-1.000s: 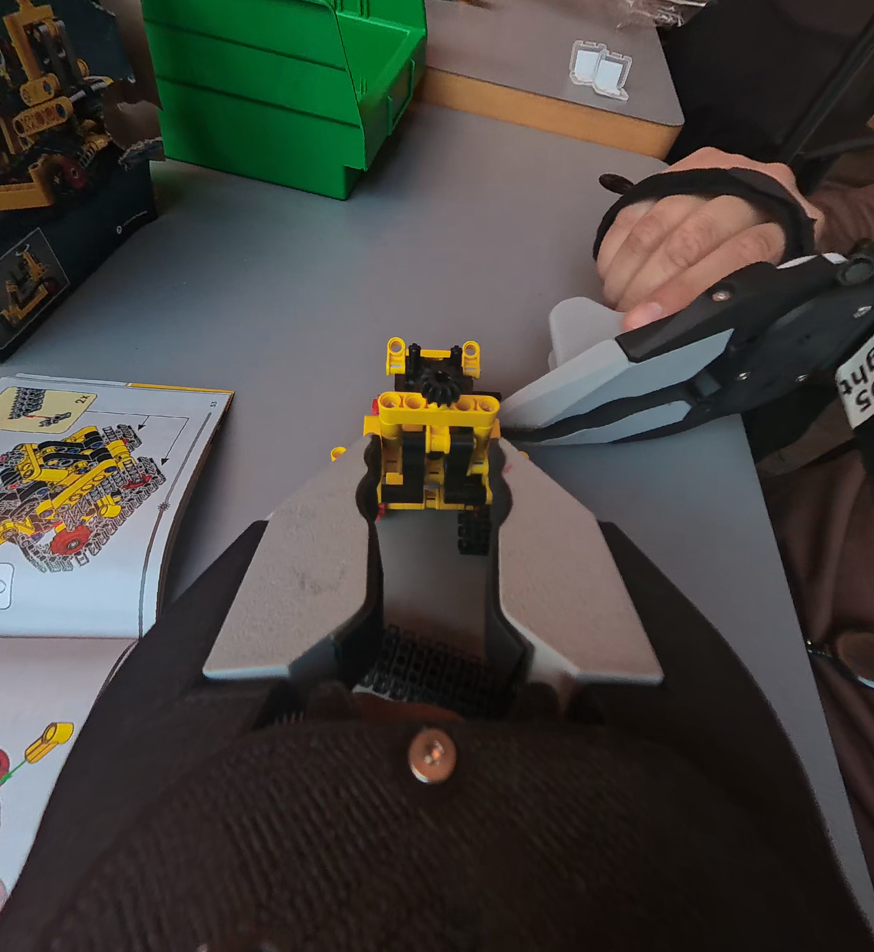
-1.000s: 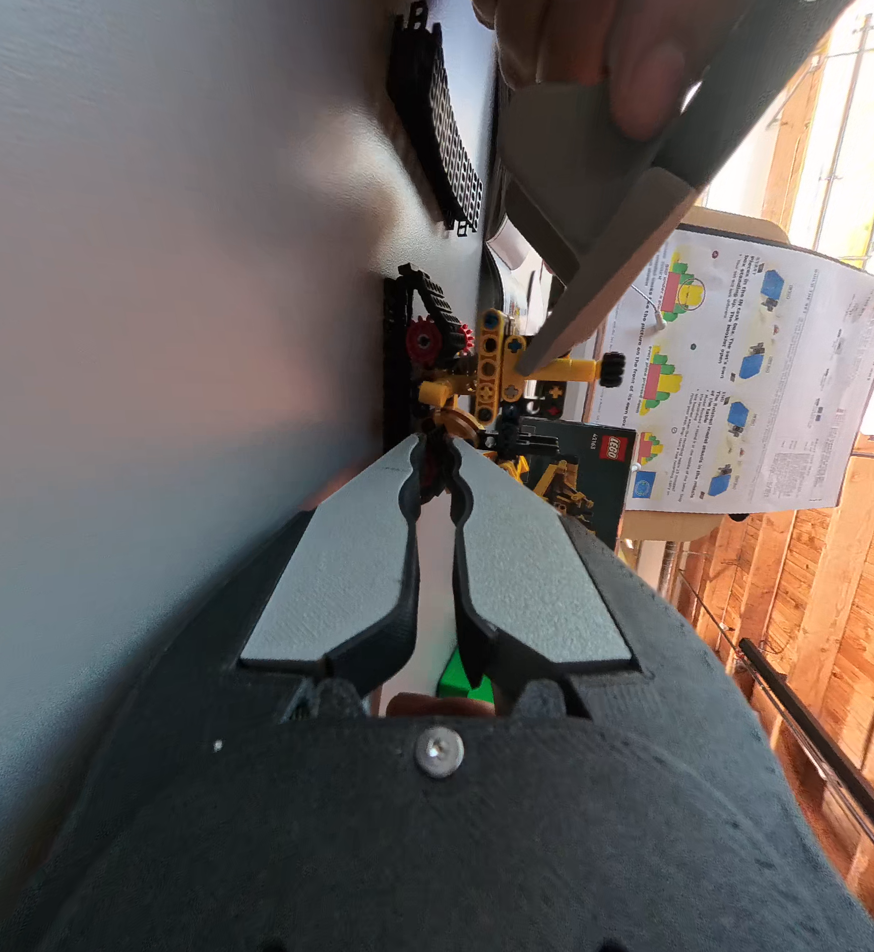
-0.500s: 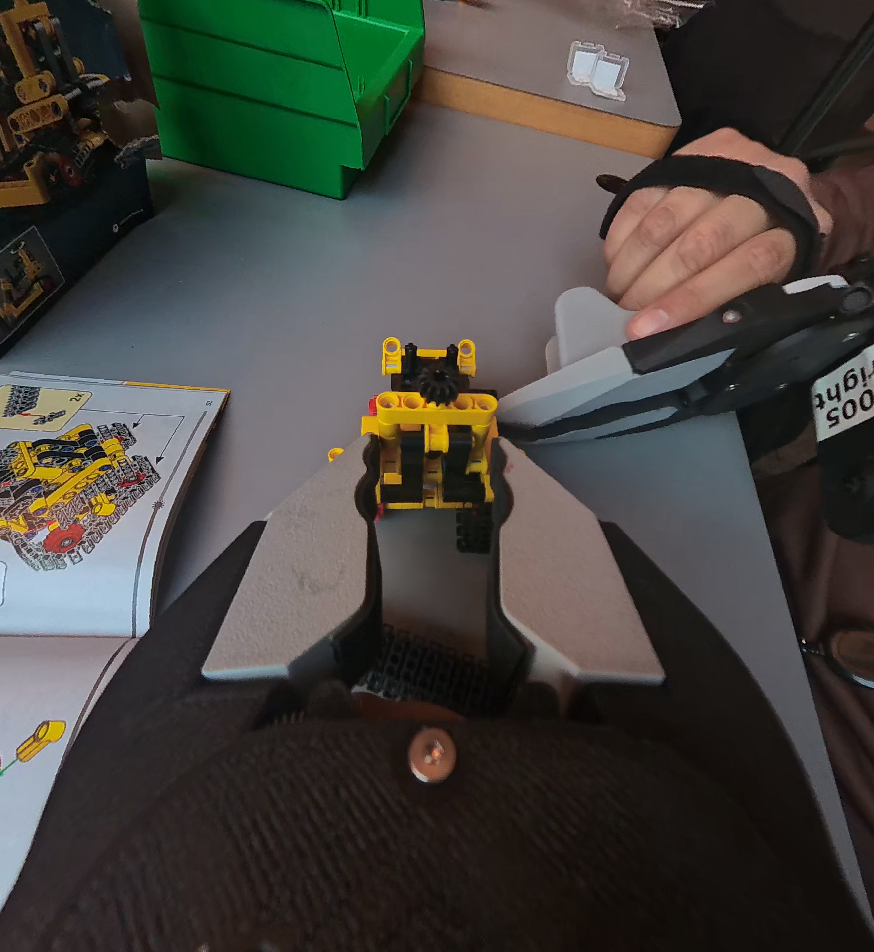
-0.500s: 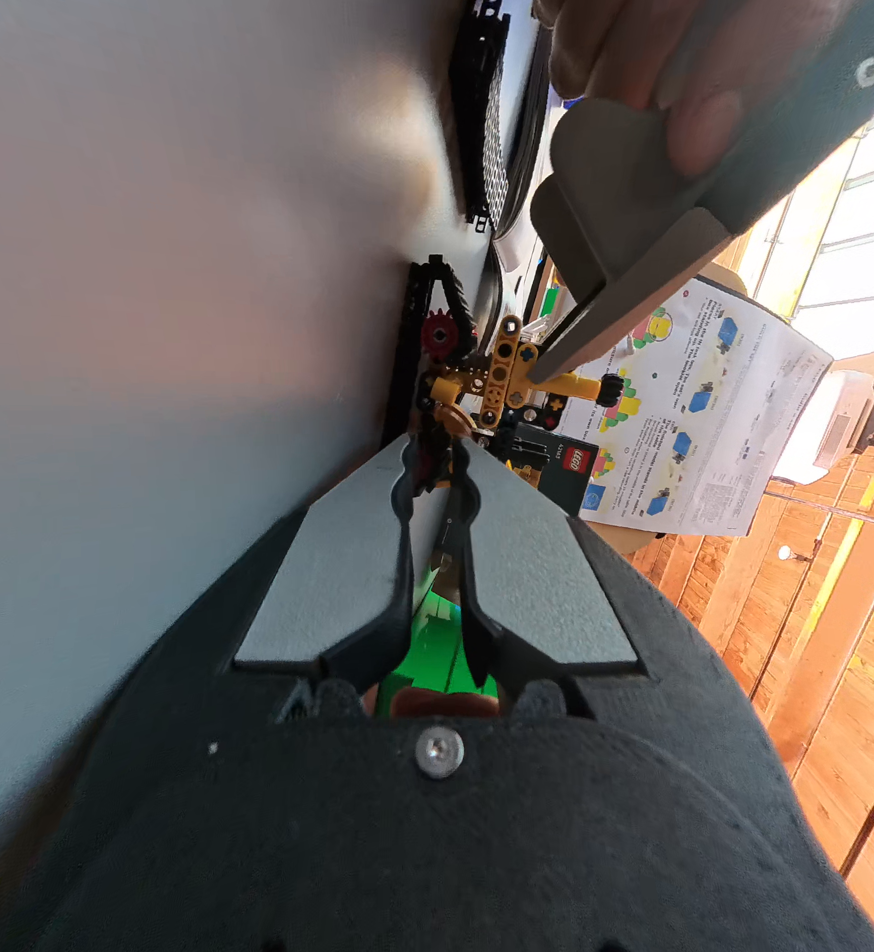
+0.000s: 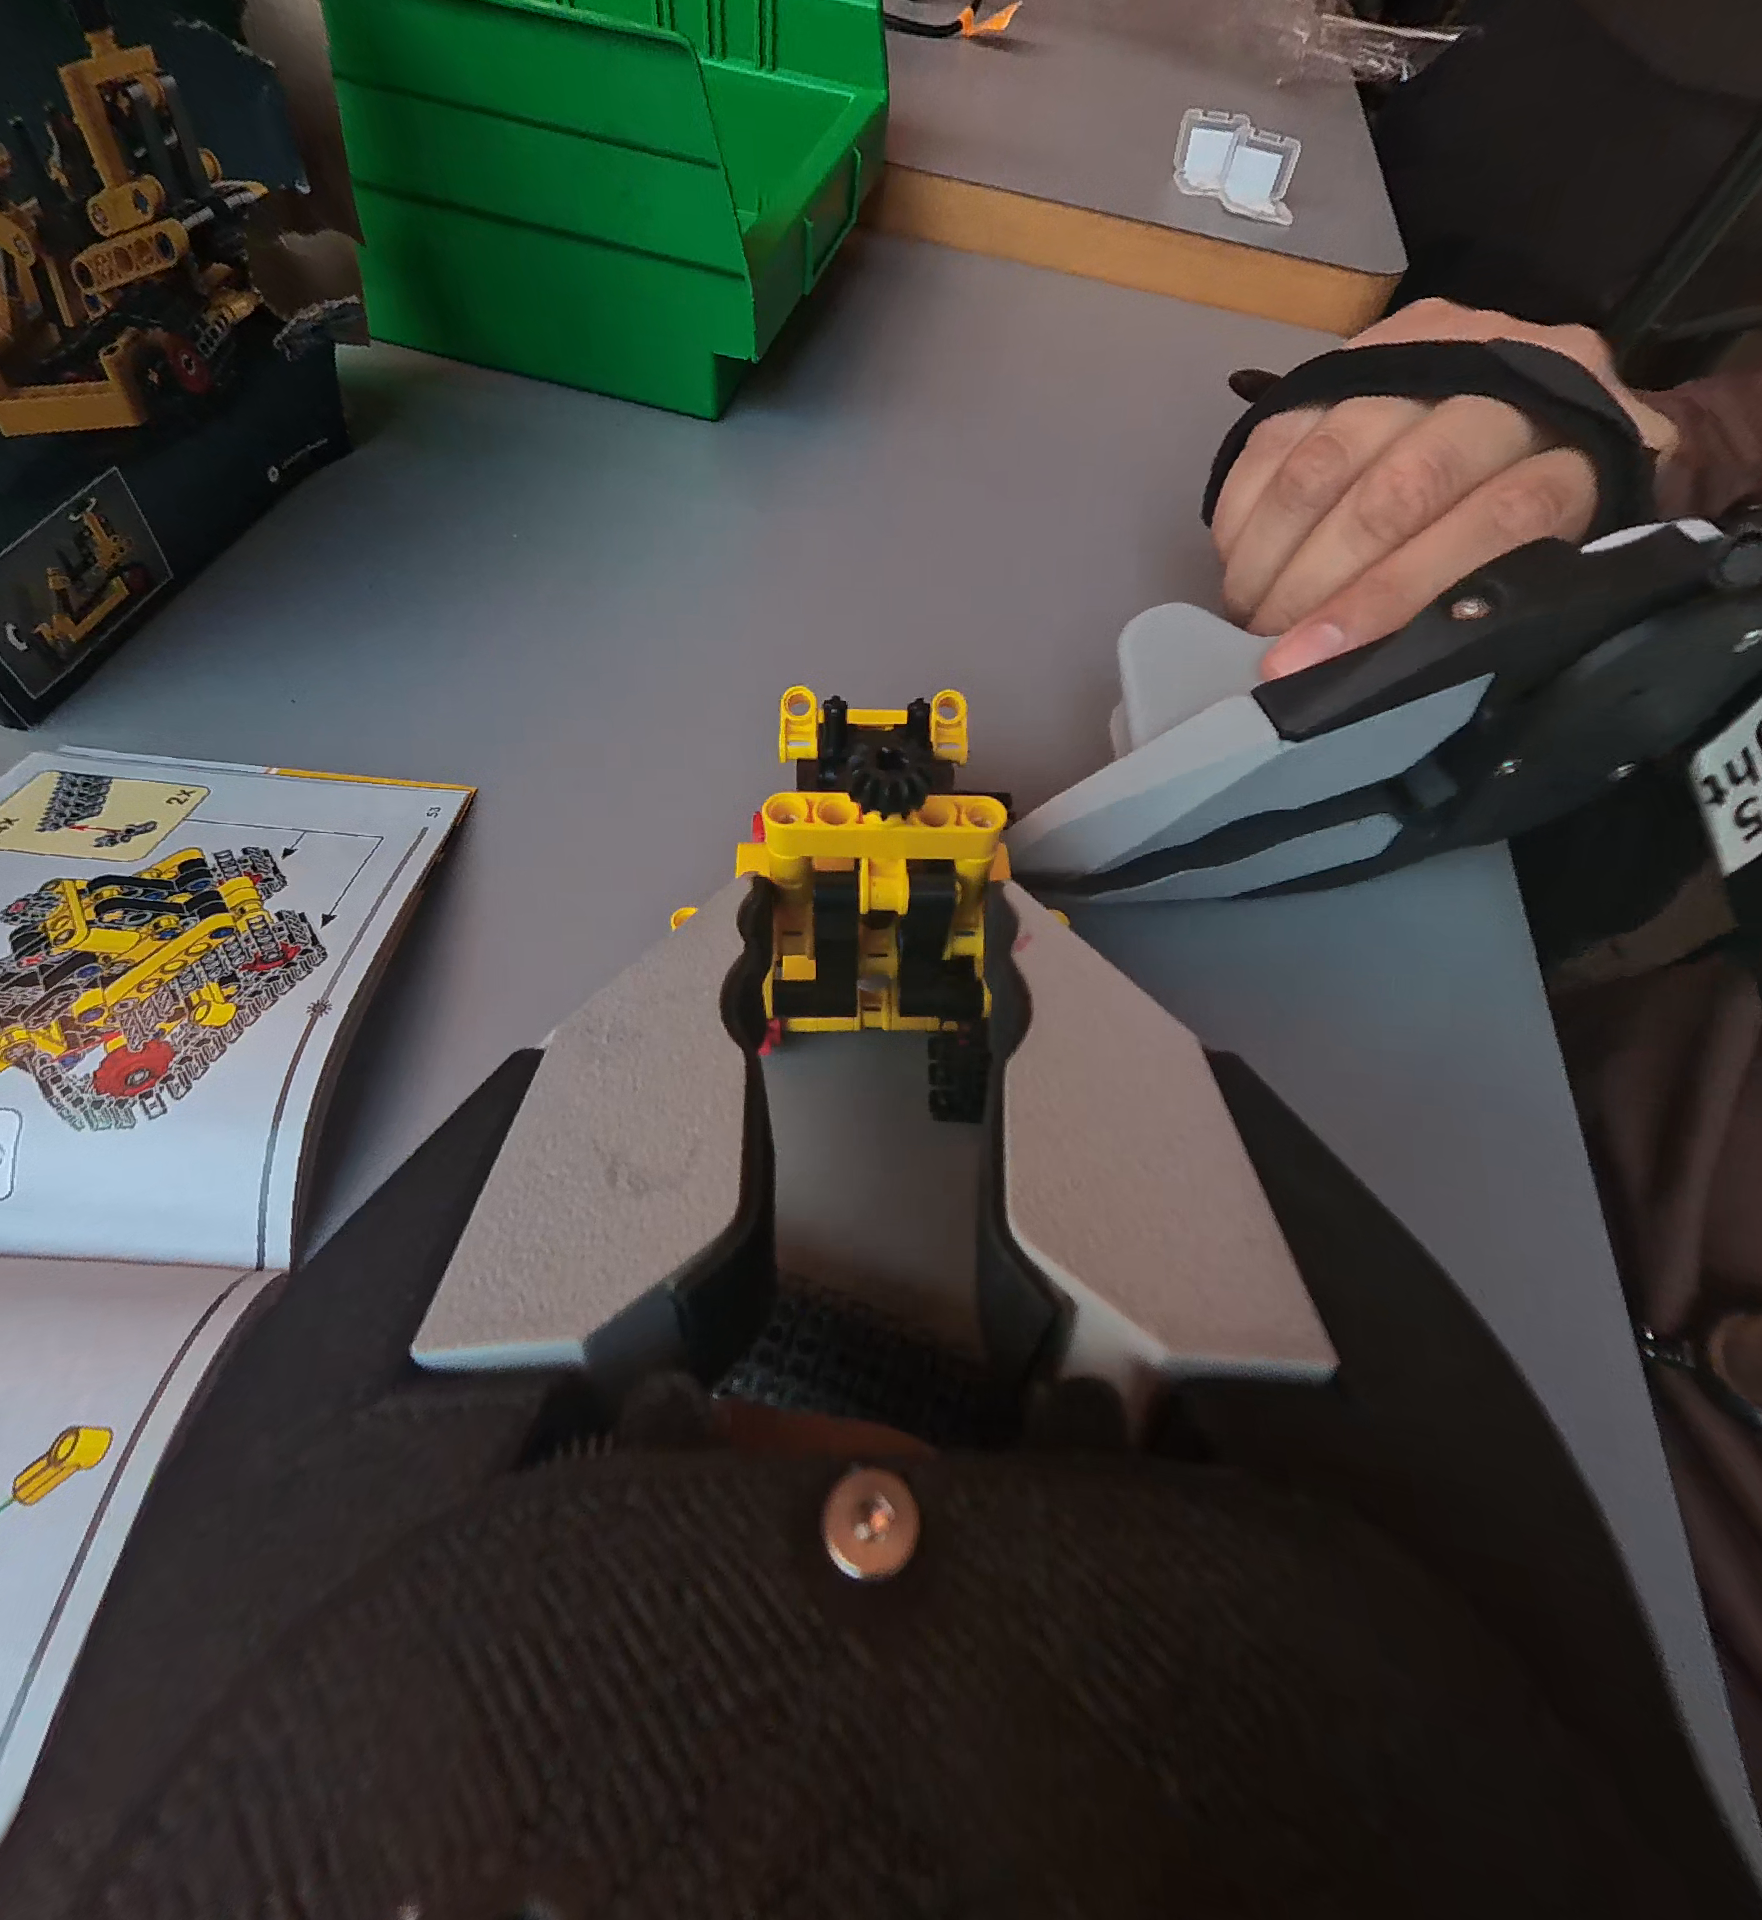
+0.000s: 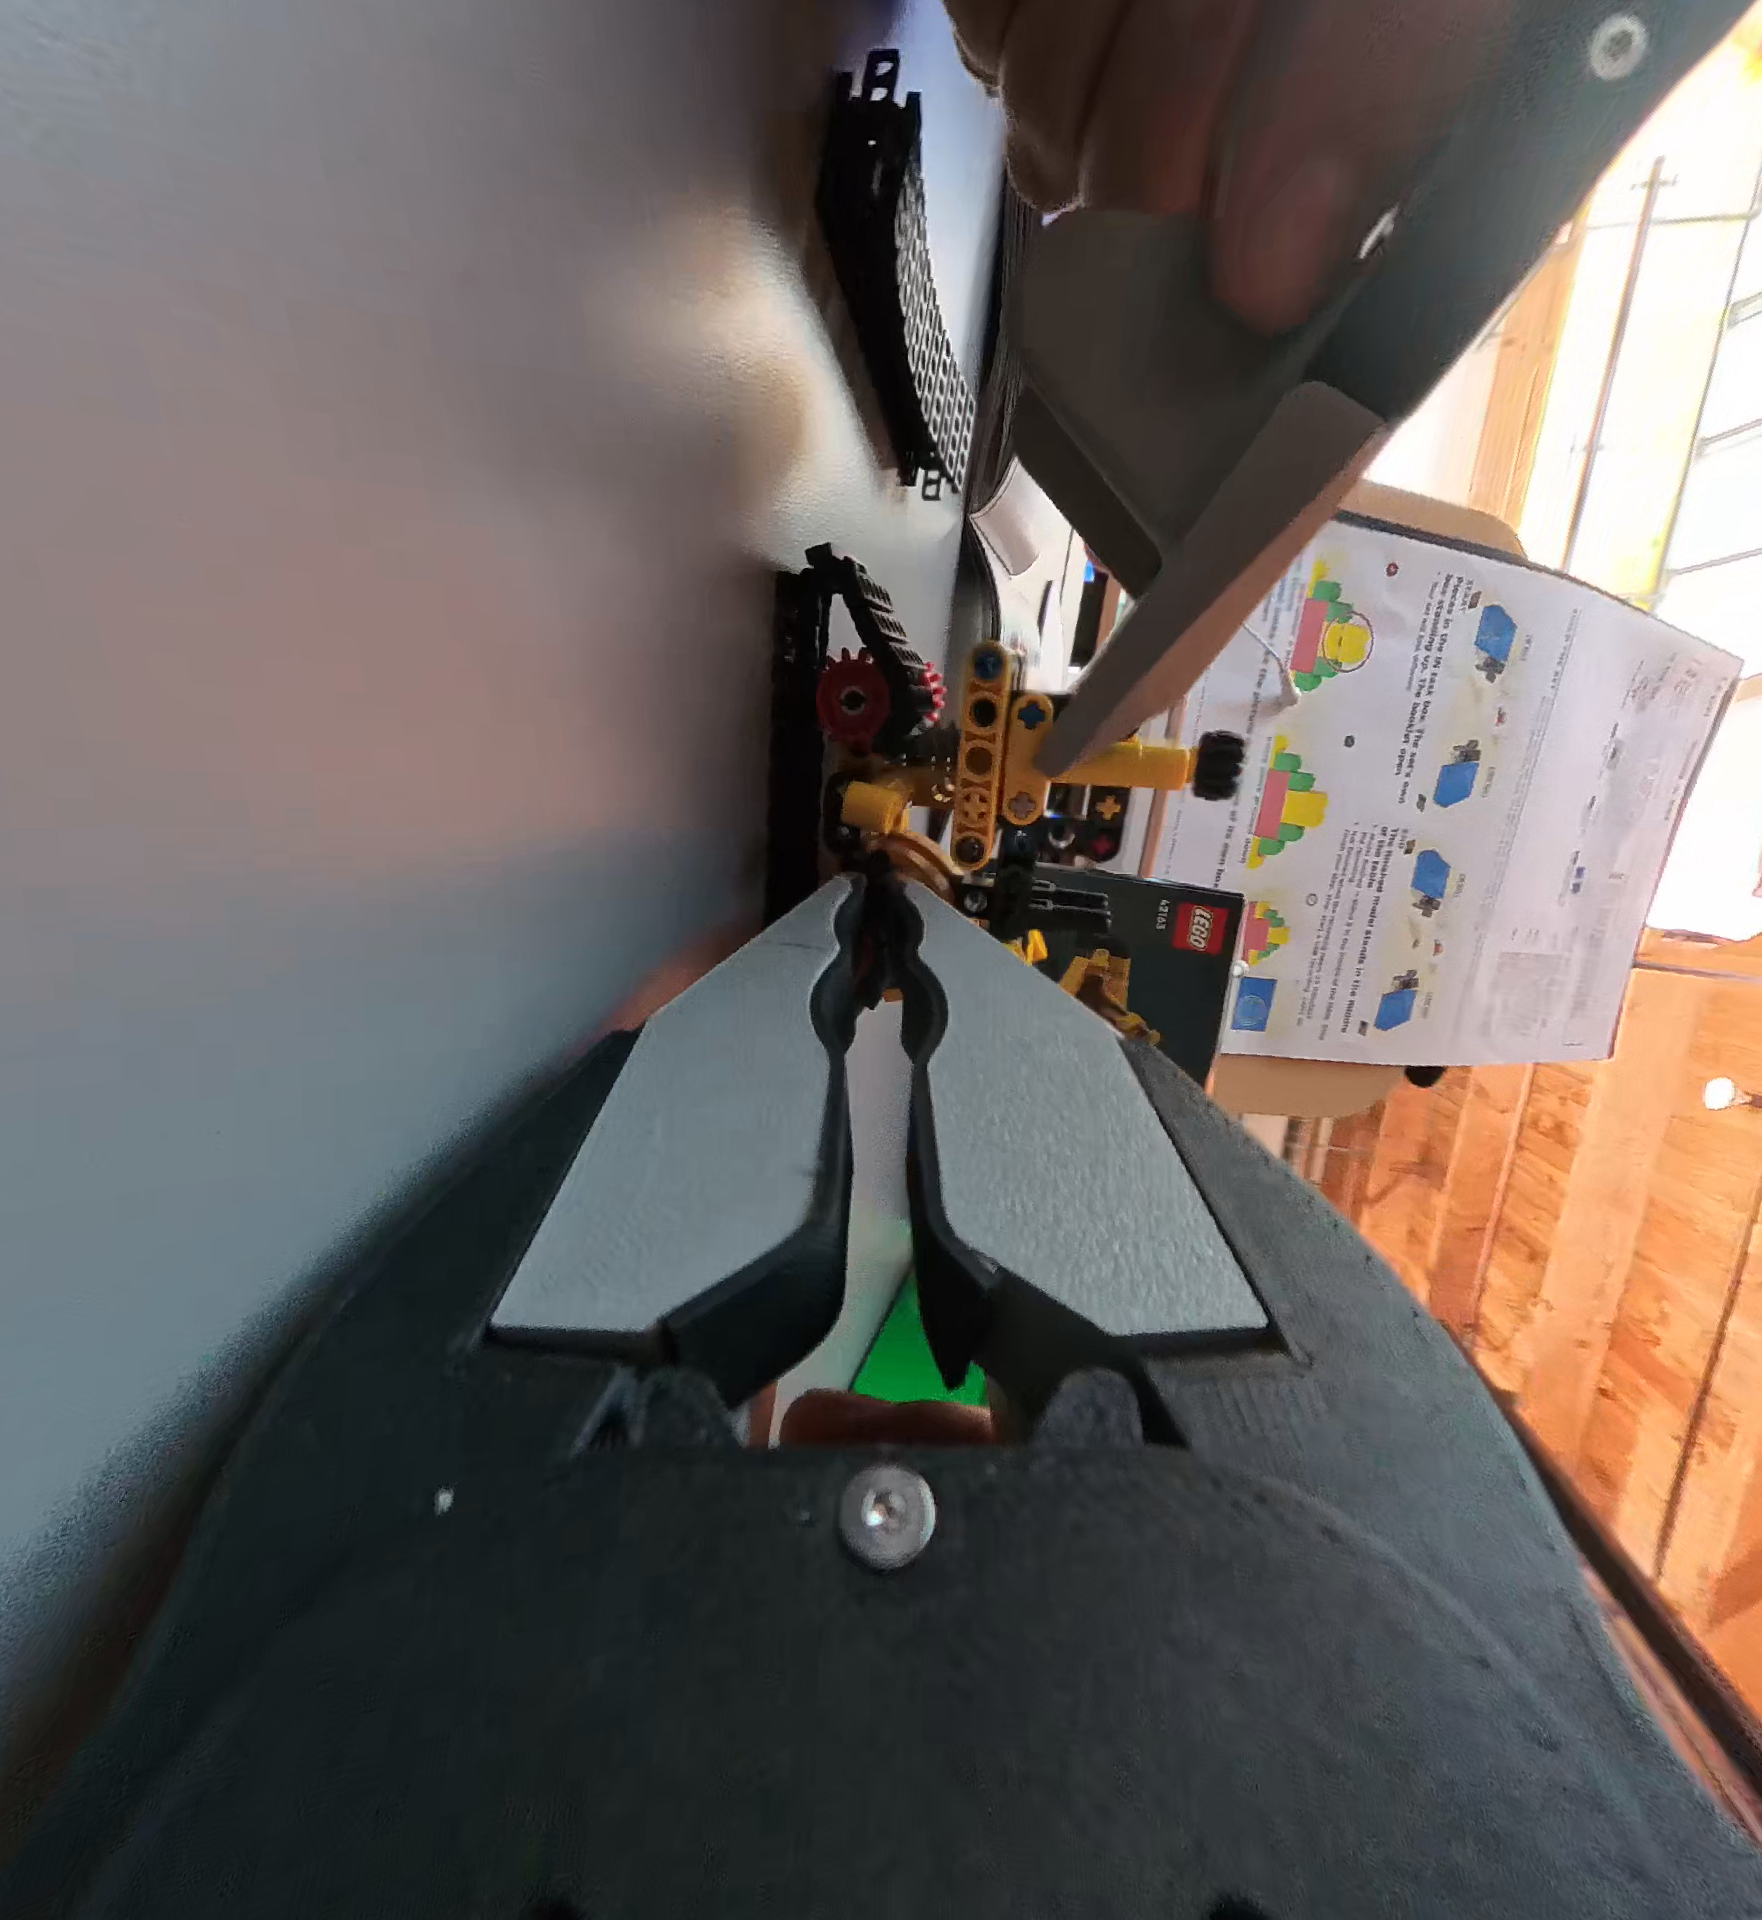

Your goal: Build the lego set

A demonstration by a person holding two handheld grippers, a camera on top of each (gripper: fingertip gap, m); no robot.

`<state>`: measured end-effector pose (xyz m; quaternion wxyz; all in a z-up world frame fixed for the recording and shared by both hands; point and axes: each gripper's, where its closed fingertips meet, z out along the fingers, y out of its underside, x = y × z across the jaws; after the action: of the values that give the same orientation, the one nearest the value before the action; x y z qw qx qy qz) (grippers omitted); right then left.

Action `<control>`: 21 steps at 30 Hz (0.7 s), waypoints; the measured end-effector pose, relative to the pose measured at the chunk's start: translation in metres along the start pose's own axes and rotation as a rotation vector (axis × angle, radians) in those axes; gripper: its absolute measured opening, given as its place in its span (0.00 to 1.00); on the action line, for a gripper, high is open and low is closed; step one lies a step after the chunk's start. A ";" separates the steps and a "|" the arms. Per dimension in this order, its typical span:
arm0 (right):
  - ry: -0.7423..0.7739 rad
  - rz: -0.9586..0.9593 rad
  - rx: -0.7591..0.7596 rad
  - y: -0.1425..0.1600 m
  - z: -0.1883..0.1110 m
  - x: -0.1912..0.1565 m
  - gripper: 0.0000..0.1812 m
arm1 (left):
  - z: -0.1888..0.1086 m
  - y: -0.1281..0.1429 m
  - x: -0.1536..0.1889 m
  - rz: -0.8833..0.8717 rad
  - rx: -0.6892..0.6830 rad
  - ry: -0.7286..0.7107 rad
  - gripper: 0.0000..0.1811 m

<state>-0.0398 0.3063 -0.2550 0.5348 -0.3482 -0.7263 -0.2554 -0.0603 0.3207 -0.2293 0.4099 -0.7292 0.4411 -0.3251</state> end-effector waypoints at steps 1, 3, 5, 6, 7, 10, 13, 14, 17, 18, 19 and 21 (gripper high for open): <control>-0.003 0.019 0.006 0.000 0.000 0.001 0.00 | 0.000 0.000 0.000 0.000 0.001 -0.005 0.21; -0.005 0.042 0.016 0.000 -0.001 0.002 0.00 | 0.000 0.000 0.000 -0.003 0.002 -0.010 0.21; -0.006 0.064 0.025 -0.001 -0.002 0.003 0.00 | -0.001 0.000 0.000 -0.008 0.003 -0.014 0.21; -0.009 0.074 0.027 -0.001 -0.003 0.004 0.00 | -0.001 0.000 0.000 -0.009 0.004 -0.017 0.21; -0.013 0.085 0.030 -0.002 -0.003 0.004 0.00 | -0.001 0.000 0.001 -0.009 0.005 -0.021 0.21; -0.021 0.113 0.048 -0.004 -0.004 0.005 0.00 | -0.001 0.001 0.002 -0.004 0.006 -0.029 0.21; -0.019 0.119 0.066 -0.008 -0.005 0.007 0.00 | -0.001 0.001 0.003 -0.006 0.006 -0.033 0.21; -0.017 0.114 0.066 -0.008 -0.004 0.007 0.00 | -0.001 0.001 0.003 -0.006 0.007 -0.034 0.21; -0.009 0.092 0.067 -0.010 -0.004 0.006 0.00 | -0.001 0.001 0.003 -0.006 0.007 -0.037 0.21; -0.006 0.086 0.068 -0.010 -0.004 0.006 0.00 | -0.002 0.001 0.003 -0.006 0.007 -0.037 0.20; -0.006 0.085 0.070 -0.011 -0.004 0.006 0.00 | -0.002 0.001 0.003 -0.007 0.008 -0.038 0.20; -0.007 0.090 0.073 -0.011 -0.005 0.007 0.00 | -0.002 0.001 0.002 -0.008 0.008 -0.040 0.21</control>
<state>-0.0468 0.2977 -0.2469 0.5555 -0.3617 -0.7206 -0.2031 -0.0614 0.3177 -0.2292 0.4203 -0.7356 0.4286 -0.3139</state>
